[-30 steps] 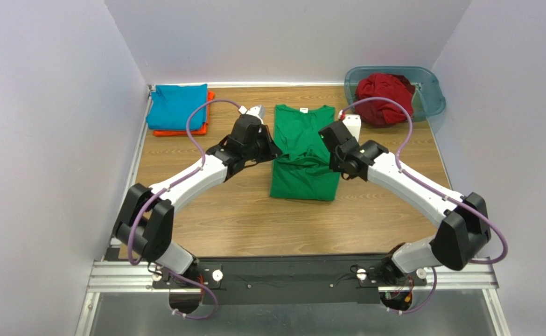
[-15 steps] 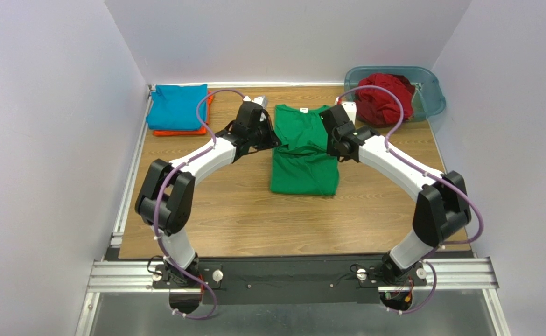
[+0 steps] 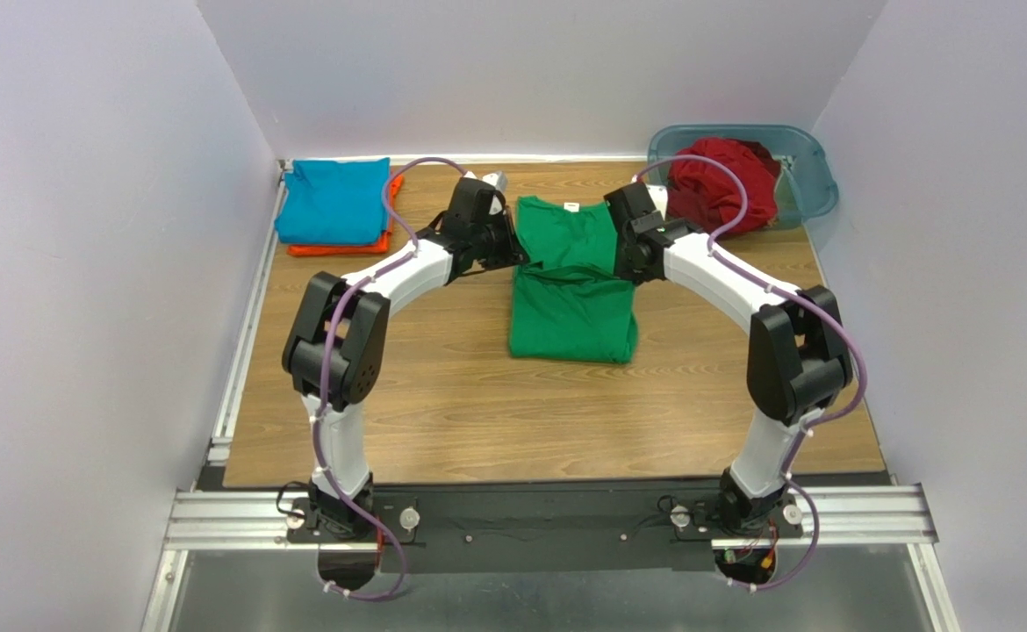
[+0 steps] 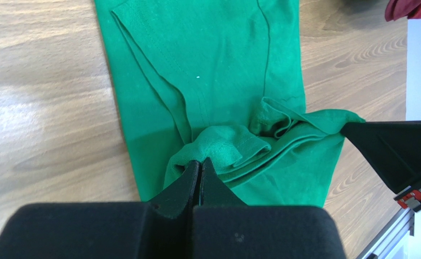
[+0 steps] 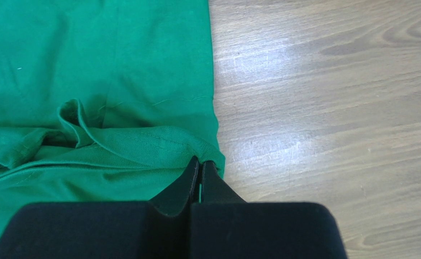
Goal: Fold and stack the t-shirts
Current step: Fold the tshirt
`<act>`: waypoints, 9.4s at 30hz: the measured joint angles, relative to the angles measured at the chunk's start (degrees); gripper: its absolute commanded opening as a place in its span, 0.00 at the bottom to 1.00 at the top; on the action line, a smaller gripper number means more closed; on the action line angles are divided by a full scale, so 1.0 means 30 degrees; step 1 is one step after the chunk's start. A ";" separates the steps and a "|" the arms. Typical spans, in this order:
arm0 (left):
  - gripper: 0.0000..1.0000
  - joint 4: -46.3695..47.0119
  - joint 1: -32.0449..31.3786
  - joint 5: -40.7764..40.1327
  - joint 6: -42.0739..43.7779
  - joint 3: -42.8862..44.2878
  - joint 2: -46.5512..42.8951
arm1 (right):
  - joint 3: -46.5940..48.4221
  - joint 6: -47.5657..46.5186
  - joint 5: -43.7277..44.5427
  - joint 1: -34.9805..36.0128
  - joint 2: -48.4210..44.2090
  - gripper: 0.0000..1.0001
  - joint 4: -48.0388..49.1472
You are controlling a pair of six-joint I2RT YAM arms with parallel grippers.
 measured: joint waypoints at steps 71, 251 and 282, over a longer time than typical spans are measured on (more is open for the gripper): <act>0.00 0.4889 -0.2164 -0.0248 -0.2579 -1.0469 -0.3402 | -1.1052 0.0612 -0.9340 -0.0845 -0.5282 0.01 0.3745; 0.98 0.2907 0.3432 0.0736 0.0197 0.1056 0.3606 | 0.6470 -0.1851 -1.5176 -0.0240 0.7504 1.00 0.2164; 0.98 0.8502 0.1304 0.2484 -0.2011 -1.2247 -0.5217 | -0.3293 -0.2499 -1.5132 0.2047 0.1661 1.00 0.4852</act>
